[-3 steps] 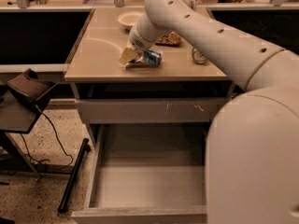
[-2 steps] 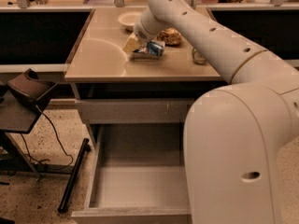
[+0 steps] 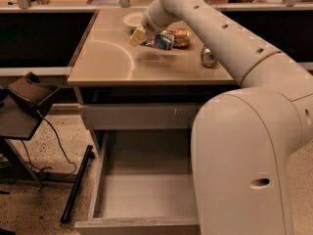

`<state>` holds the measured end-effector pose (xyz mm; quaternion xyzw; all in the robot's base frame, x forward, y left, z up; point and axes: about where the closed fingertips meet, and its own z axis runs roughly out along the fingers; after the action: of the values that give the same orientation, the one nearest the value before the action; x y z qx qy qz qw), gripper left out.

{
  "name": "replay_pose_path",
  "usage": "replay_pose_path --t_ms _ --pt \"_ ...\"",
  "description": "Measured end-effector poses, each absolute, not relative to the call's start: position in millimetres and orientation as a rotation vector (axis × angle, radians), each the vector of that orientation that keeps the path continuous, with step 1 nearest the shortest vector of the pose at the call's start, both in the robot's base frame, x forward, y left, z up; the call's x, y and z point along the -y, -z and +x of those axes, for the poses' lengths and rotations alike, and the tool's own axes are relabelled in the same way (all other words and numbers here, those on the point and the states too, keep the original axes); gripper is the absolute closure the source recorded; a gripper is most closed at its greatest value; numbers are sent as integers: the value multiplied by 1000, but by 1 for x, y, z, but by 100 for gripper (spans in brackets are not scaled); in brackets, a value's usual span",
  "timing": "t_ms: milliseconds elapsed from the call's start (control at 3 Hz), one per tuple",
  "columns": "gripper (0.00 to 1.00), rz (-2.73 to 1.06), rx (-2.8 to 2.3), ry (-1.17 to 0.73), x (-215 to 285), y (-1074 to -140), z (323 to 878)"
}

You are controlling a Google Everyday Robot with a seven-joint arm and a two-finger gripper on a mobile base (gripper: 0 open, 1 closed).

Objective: Pick redbull can from middle drawer and place on counter

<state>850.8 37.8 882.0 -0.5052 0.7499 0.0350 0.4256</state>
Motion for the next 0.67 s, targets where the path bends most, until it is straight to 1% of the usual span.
replay_pose_path --t_ms 667 --pt "11 -1263 -1875 -88 -38 -882 851"
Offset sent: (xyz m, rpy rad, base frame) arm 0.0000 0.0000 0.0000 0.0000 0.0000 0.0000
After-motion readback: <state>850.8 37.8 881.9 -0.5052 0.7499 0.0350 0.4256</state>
